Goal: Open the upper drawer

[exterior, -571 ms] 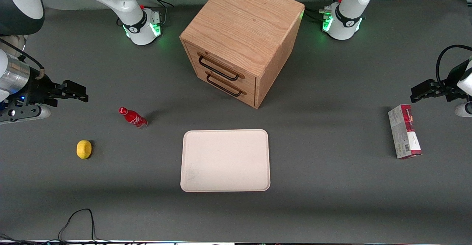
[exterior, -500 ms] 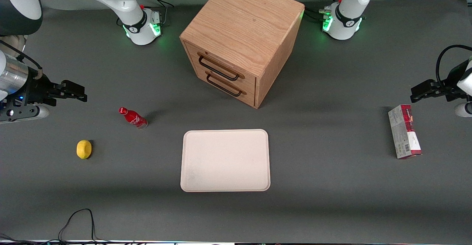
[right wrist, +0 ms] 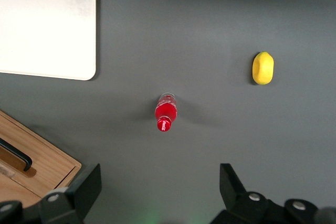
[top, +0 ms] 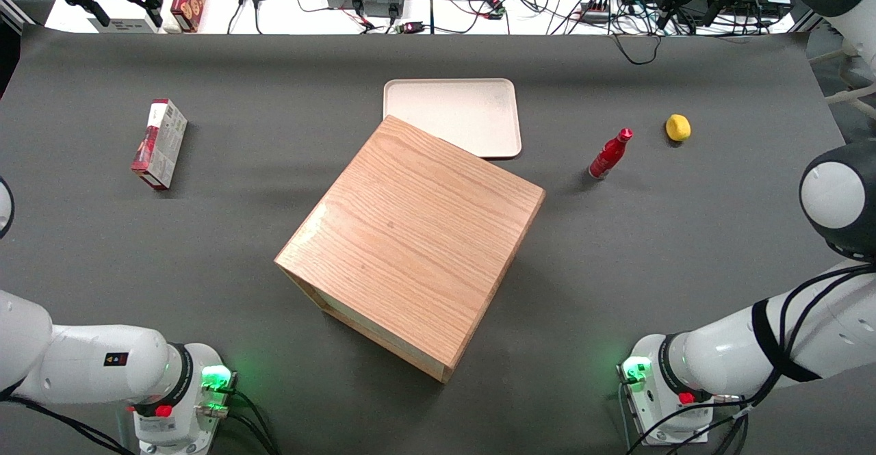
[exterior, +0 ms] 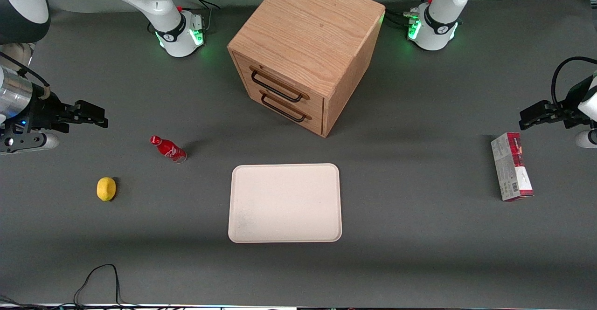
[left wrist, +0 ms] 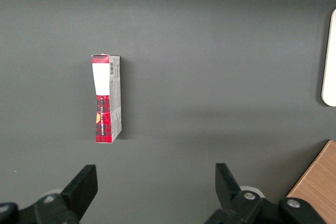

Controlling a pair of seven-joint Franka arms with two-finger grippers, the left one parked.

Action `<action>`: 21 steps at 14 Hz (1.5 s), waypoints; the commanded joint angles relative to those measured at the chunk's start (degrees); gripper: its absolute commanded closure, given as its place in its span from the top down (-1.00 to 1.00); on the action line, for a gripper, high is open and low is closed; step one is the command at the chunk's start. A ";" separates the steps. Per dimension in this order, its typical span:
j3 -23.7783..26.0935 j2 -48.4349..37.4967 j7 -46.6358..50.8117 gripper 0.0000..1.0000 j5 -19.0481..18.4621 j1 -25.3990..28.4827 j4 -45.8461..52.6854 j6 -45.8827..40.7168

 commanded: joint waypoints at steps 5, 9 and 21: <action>0.05 -0.17 1.48 1.00 -0.19 -0.20 0.83 -2.07; 0.05 0.10 1.48 1.00 0.34 -0.29 1.19 -2.07; 1.01 5.37 3.50 1.00 11.67 3.30 6.35 -1.01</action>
